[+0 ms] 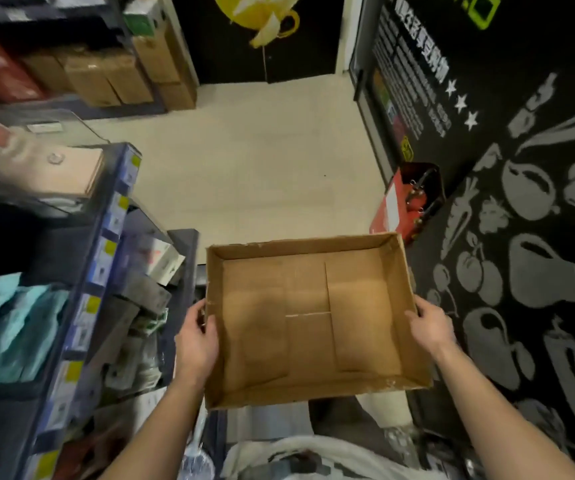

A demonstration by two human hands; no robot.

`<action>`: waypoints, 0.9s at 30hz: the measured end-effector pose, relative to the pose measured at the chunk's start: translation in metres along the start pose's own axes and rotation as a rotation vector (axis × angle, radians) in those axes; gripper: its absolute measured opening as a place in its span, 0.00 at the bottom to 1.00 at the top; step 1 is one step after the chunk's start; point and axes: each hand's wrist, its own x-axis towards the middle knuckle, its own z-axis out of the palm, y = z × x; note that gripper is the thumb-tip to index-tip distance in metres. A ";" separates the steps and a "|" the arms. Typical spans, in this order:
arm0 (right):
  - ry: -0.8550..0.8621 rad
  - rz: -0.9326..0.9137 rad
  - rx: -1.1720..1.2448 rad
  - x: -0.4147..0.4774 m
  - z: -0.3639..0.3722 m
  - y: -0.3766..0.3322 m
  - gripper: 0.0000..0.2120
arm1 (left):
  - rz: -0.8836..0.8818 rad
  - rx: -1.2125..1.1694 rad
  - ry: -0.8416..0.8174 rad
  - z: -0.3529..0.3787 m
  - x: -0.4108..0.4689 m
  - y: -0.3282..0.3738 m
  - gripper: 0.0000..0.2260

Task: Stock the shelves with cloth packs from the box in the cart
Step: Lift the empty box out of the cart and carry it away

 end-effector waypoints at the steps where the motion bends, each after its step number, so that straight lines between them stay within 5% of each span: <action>1: -0.014 -0.015 0.002 0.024 -0.003 -0.022 0.20 | -0.012 0.003 0.024 0.001 0.016 0.015 0.18; 15: -0.183 -0.213 -0.094 0.322 -0.006 -0.310 0.27 | -0.163 -0.109 0.143 0.043 0.316 0.143 0.15; 27: -0.124 -0.307 -0.175 0.492 0.022 -0.569 0.24 | -0.266 -0.201 0.149 0.042 0.562 0.238 0.16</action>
